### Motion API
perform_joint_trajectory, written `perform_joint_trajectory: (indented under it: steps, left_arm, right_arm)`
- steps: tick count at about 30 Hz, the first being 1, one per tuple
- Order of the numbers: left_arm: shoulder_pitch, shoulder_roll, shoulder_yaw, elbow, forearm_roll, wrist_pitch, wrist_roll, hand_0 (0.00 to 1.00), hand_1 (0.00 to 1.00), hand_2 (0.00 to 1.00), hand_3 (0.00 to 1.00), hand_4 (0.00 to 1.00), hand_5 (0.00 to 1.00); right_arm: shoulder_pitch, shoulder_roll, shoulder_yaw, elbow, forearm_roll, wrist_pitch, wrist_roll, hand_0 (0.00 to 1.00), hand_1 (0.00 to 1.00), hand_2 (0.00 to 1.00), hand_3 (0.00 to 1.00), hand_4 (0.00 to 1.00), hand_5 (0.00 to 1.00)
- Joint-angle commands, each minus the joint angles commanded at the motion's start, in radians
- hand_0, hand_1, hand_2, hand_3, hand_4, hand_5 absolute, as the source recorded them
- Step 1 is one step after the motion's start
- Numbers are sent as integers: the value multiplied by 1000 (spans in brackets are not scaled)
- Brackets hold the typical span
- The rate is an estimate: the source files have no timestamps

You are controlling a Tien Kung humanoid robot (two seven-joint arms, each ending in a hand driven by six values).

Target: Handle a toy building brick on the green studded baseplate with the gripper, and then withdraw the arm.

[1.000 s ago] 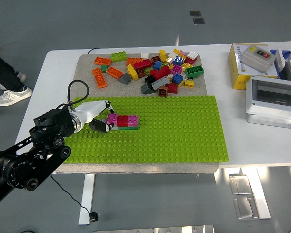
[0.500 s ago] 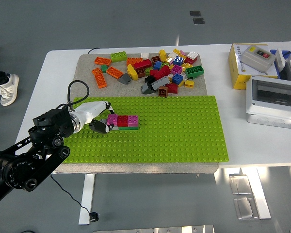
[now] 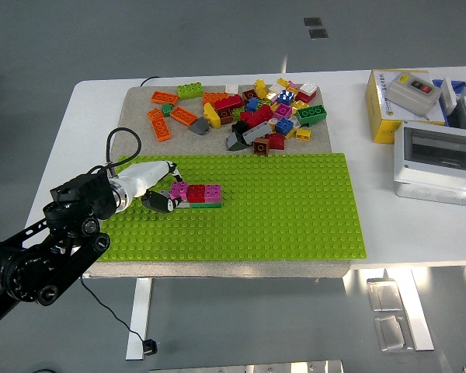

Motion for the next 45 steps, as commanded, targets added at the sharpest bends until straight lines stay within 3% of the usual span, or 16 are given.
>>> perform_joint_trajectory:
  steps: [21, 27, 45]
  left_arm:
    - [2, 0, 8, 2, -15, 1, -7, 990, 992, 996, 661, 570, 205]
    - [1, 0, 7, 4, -14, 4, -9, 989, 995, 998, 721, 605, 214]
    - [-1, 1, 6, 7, -12, 9, -13, 985, 997, 998, 743, 619, 224]
  right_arm:
    - [-1, 0, 12, 1, -15, 1, 0, 657, 577, 587, 753, 634, 998]
    - [1, 0, 14, 2, -16, 0, 0, 652, 576, 577, 753, 634, 998]
    - [2, -1, 14, 2, -15, 2, -1, 653, 571, 574, 752, 633, 998]
